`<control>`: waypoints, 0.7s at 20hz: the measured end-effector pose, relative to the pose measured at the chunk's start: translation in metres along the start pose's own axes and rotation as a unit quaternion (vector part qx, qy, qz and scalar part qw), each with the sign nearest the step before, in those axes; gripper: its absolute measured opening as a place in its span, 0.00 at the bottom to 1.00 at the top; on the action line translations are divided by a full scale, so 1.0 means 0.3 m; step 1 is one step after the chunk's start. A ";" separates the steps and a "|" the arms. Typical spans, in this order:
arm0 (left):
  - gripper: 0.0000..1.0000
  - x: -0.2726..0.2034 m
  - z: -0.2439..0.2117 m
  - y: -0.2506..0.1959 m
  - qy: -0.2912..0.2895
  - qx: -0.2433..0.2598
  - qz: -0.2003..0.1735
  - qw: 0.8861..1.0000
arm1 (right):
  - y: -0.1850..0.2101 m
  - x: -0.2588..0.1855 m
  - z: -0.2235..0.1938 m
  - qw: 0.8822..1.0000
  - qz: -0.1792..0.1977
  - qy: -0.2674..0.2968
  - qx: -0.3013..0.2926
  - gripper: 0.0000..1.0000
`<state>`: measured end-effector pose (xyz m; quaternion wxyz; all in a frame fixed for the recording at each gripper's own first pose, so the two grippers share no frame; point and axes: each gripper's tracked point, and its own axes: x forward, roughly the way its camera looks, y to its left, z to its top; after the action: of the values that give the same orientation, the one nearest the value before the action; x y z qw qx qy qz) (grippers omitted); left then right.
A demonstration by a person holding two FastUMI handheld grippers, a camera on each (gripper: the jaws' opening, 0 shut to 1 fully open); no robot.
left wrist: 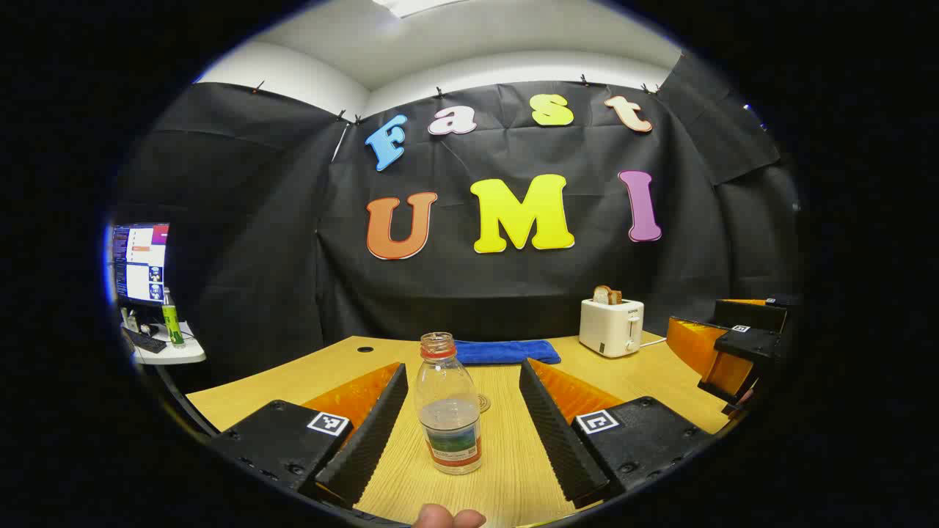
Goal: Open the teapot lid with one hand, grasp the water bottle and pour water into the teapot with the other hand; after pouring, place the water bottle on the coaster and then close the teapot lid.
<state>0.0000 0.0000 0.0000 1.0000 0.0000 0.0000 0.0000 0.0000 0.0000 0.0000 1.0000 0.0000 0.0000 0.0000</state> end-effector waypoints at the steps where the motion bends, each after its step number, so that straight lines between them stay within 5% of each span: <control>1: 0.96 -0.002 0.001 0.002 0.000 -0.002 0.000 1.000 | -0.001 0.000 0.006 1.000 -0.002 -0.002 0.000 0.95; 14: 0.96 -0.003 0.008 -0.004 -0.004 0.000 -0.006 1.000 | 0.003 -0.001 -0.010 1.000 0.000 0.000 0.002 0.97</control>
<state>-0.0008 -0.0013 0.0025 1.0000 -0.0003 -0.0042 -0.0059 -0.0004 0.0009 -0.0029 1.0000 0.0016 0.0002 -0.0004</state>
